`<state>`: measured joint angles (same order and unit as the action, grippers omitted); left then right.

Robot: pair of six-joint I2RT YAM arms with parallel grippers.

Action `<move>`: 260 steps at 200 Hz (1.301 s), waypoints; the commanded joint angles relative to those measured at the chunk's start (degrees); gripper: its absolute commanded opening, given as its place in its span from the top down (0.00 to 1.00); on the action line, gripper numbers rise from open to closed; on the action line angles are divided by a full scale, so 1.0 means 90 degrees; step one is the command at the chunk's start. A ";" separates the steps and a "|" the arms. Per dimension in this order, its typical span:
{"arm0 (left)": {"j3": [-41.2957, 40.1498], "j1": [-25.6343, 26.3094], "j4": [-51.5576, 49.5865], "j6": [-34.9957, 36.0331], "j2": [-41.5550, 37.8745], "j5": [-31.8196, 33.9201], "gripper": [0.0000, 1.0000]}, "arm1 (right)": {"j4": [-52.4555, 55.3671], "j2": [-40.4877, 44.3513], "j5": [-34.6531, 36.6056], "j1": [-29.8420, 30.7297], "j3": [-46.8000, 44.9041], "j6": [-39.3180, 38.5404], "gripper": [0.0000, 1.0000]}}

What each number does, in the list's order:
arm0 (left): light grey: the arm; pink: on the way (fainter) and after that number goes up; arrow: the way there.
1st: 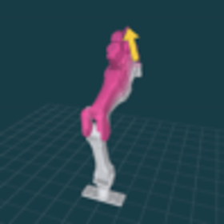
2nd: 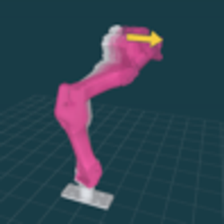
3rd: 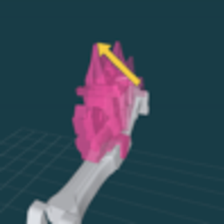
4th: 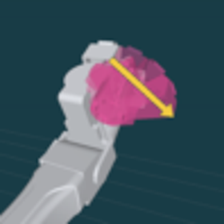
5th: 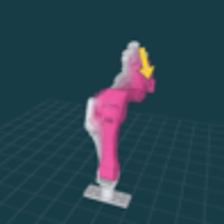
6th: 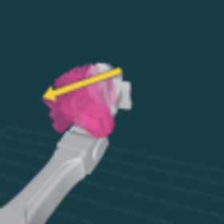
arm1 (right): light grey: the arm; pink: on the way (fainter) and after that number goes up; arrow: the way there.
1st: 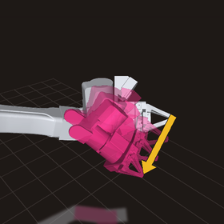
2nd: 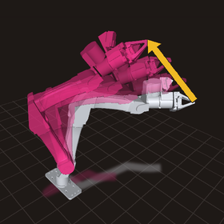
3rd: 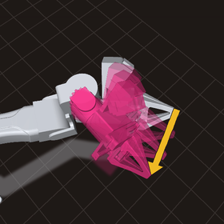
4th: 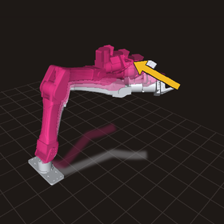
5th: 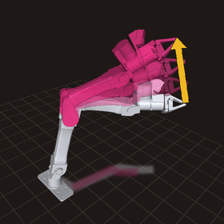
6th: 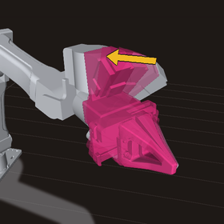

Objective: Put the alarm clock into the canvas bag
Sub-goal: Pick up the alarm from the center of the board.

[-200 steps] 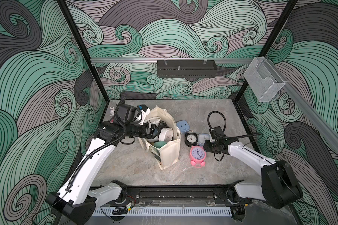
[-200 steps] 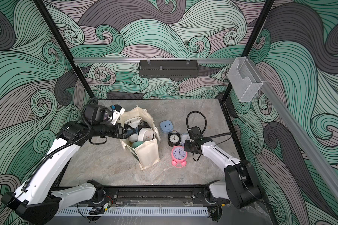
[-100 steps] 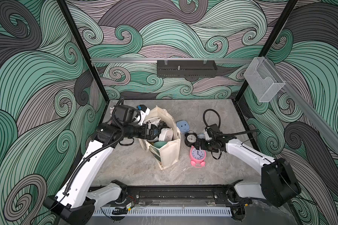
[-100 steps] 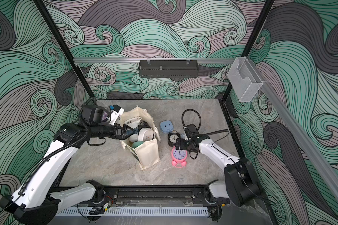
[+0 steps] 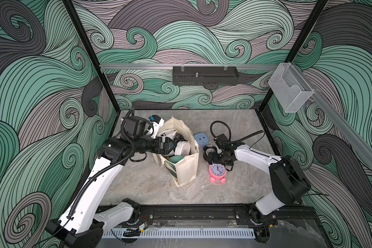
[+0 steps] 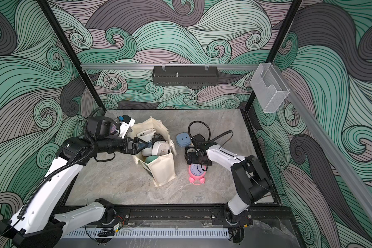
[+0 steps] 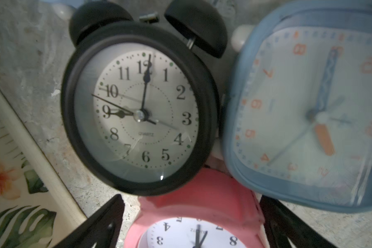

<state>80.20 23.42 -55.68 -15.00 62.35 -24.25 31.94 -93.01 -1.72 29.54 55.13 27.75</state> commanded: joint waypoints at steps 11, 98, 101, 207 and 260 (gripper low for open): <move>0.0036 0.0052 0.0031 -0.0011 -0.0130 0.0052 0.04 | 0.0185 -0.0309 0.0324 0.0067 0.0201 0.0097 0.02; -0.0170 0.0911 0.1206 -0.0762 -0.0092 -0.1239 0.01 | 0.0102 -0.0525 0.0290 0.0154 0.0271 0.0101 0.27; -0.0150 0.0960 0.1210 -0.0773 -0.0062 -0.1203 0.01 | 0.0108 -0.0513 0.0293 0.0148 0.0274 0.0090 0.28; 0.0226 0.1324 0.1558 -0.1177 0.0587 -0.0359 0.01 | 0.0313 0.1032 -0.0496 -0.0386 0.0526 -0.0568 0.40; 0.0277 0.1341 0.2198 -0.0885 0.0710 -0.0410 0.01 | 0.0324 0.1676 -0.1411 -0.1124 0.1237 -0.0288 0.41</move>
<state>80.14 35.09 -40.18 -24.36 67.83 -28.45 34.24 -80.09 -8.71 21.85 62.43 23.57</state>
